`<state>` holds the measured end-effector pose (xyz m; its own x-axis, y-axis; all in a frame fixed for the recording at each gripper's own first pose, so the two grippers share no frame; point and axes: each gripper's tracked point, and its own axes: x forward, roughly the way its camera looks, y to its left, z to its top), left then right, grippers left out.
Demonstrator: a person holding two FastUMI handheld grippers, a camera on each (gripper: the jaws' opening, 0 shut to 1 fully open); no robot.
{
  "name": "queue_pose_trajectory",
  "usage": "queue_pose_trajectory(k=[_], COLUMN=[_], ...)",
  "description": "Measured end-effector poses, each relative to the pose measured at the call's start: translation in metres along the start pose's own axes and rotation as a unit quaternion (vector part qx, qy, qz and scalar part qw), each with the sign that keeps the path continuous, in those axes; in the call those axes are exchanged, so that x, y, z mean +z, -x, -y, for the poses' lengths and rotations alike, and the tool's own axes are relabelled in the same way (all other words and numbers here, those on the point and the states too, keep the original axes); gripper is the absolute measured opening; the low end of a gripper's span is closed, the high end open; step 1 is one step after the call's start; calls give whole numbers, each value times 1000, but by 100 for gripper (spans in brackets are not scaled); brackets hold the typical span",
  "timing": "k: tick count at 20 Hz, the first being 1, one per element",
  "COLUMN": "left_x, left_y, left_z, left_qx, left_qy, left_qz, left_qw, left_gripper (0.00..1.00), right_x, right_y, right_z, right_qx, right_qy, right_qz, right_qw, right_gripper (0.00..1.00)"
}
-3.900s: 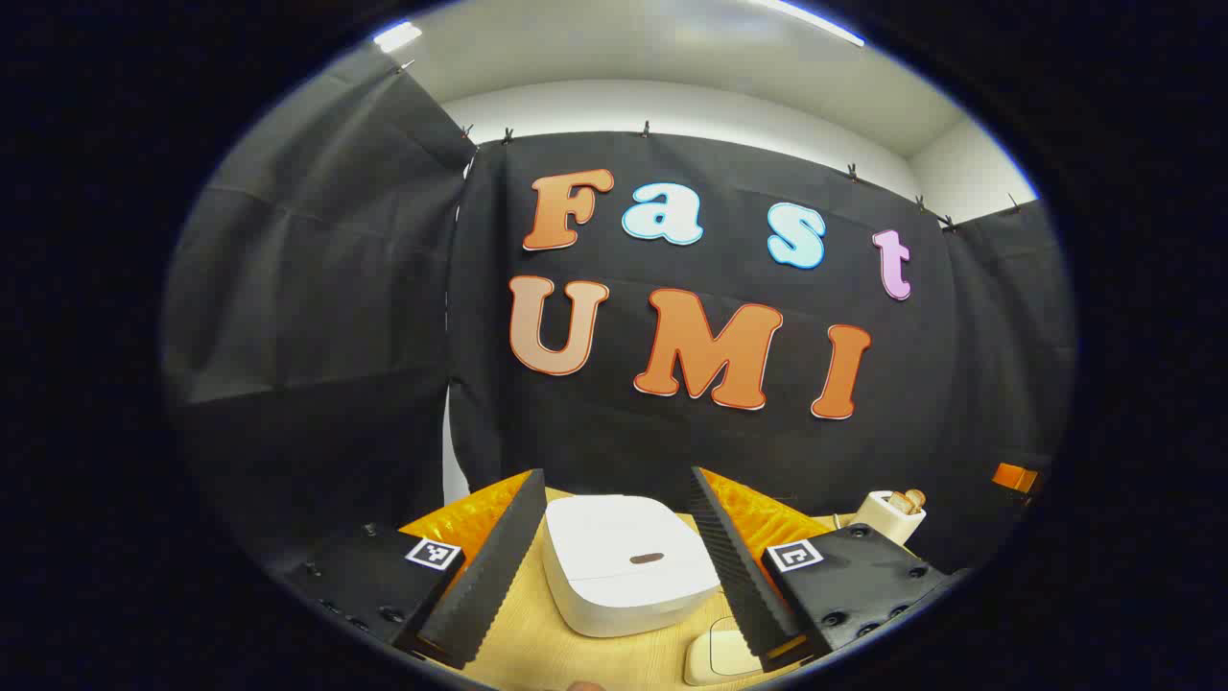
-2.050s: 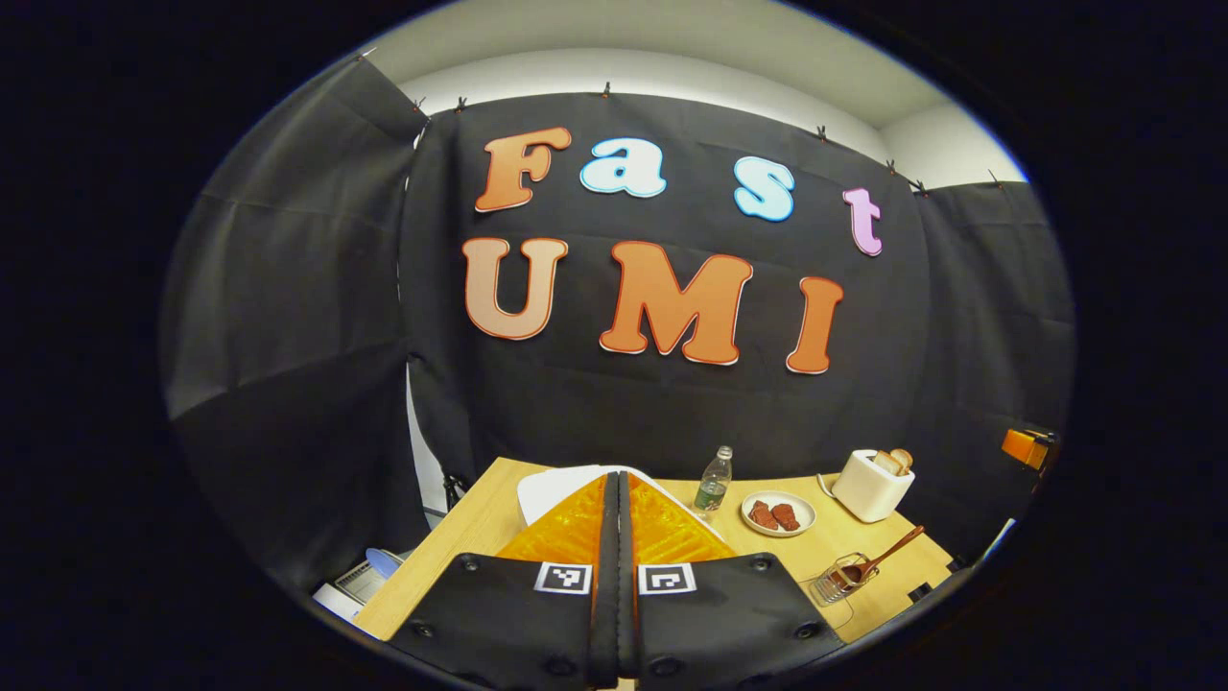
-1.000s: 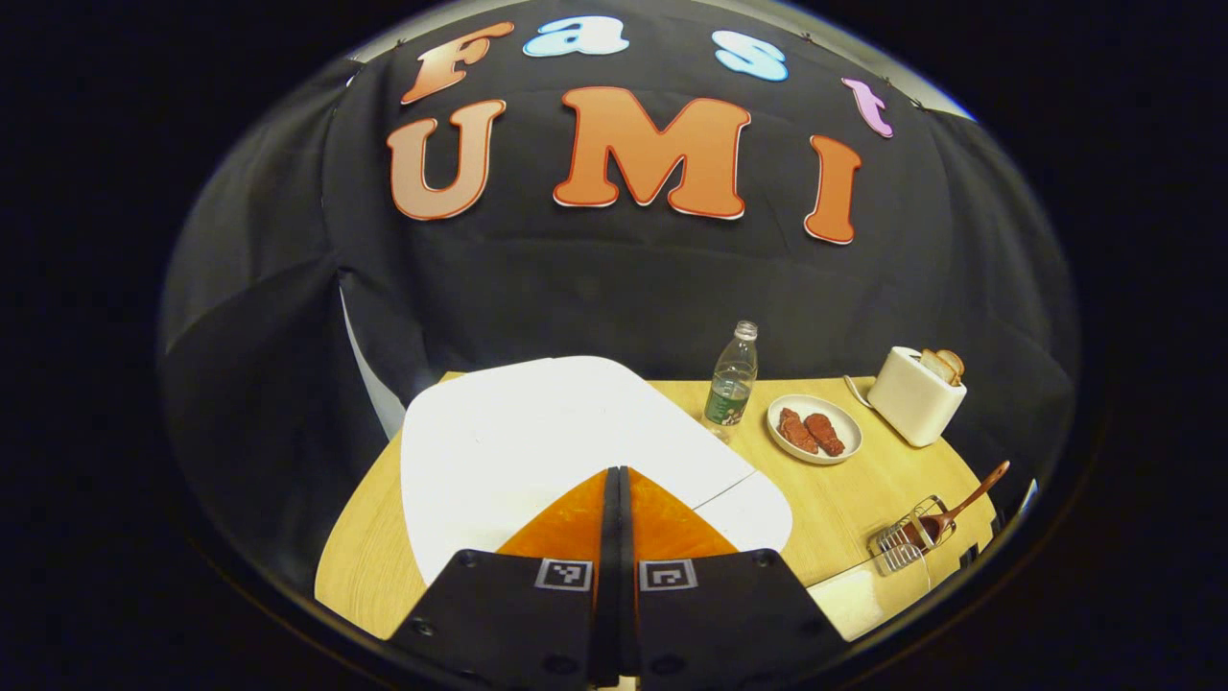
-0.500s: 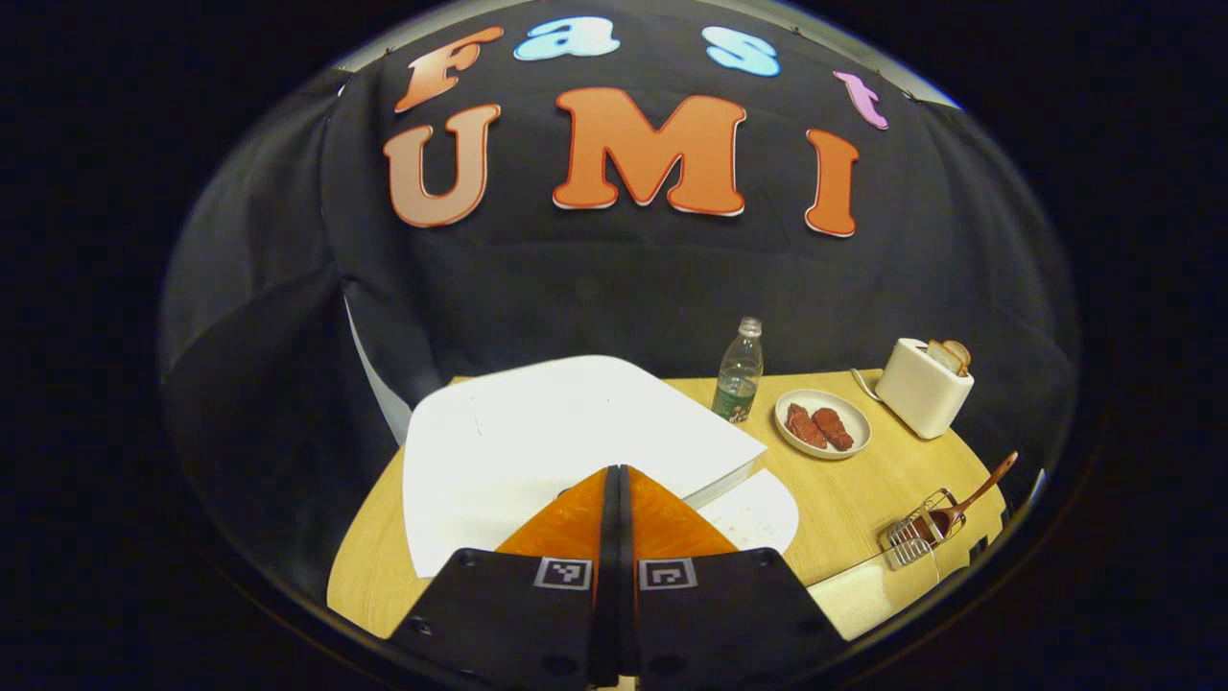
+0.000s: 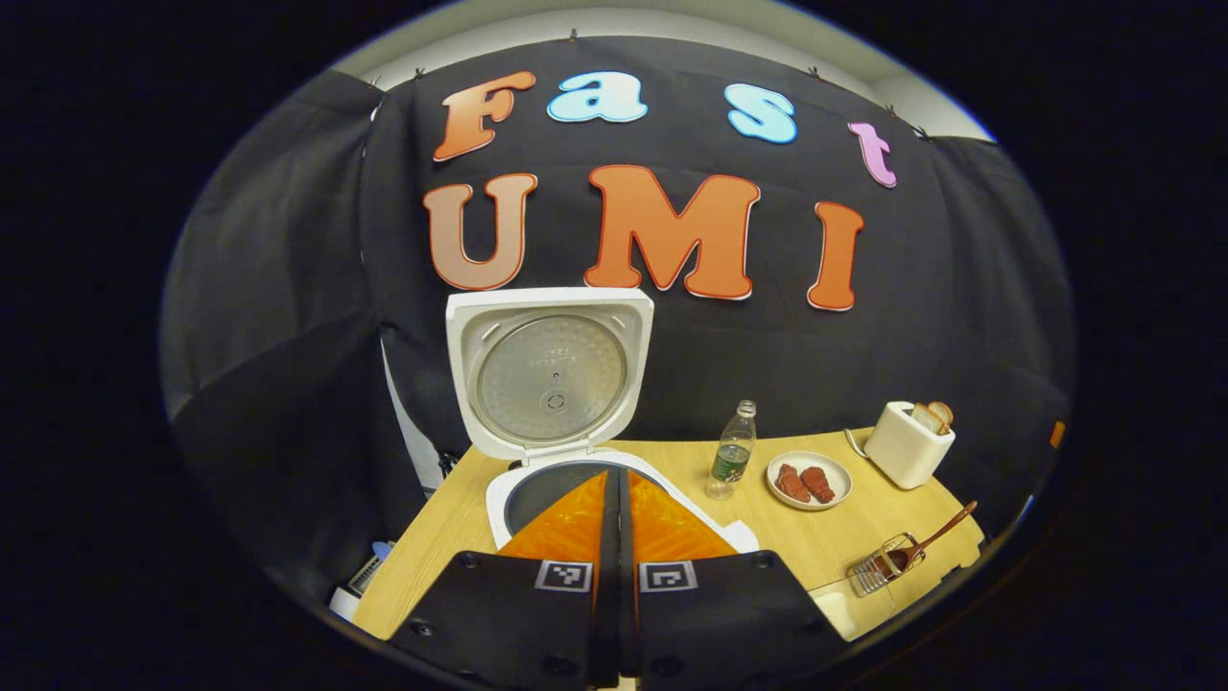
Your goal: Close the left gripper, press the button to open the rice cooker; take a wooden spoon from the chopstick holder with the right hand, scoop a spoonful of rice and pour it into the rice cooker, then put the wooden spoon back into the chopstick holder.
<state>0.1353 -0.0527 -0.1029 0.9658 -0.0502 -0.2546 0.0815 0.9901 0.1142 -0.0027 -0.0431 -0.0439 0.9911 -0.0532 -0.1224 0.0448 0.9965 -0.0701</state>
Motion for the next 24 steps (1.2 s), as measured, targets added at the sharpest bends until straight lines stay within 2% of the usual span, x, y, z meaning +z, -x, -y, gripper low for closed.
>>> queue_pose_trajectory(k=[6,9,12,15,17,18,20,21,24], left_x=[42,50,54,49,45,46,46,47,43], left_y=[44,65,82,94,104,109,121,124,141], left_z=[-23,-37,-45,-52,-55,-59,-63,-64,-78], left_qx=[15,33,37,43,46,51,52,46,53], left_qy=[26,27,29,21,23,24,27,33,40], left_qz=[51,55,61,63,63,62,69,75,83], left_qw=[998,998,997,997,997,996,996,996,994], left_gripper=[5,5,5,6,28,46,45,41,89], right_x=[-39,-82,-116,-138,-148,-153,-161,-164,-175], right_y=[-22,-36,-49,-65,-75,-81,-87,-90,-103], right_z=[-13,-9,-12,-7,-6,-7,-10,-11,-20], right_qx=[28,18,25,16,17,17,18,20,24], right_qy=[-29,-21,-37,-32,-42,-50,-70,-78,-102], right_qz=[-28,-73,-111,-128,-140,-146,-155,-159,-170], right_qw=[999,997,993,991,989,988,985,984,980], right_gripper=[94,93,94,94,94,94,92,90,78])
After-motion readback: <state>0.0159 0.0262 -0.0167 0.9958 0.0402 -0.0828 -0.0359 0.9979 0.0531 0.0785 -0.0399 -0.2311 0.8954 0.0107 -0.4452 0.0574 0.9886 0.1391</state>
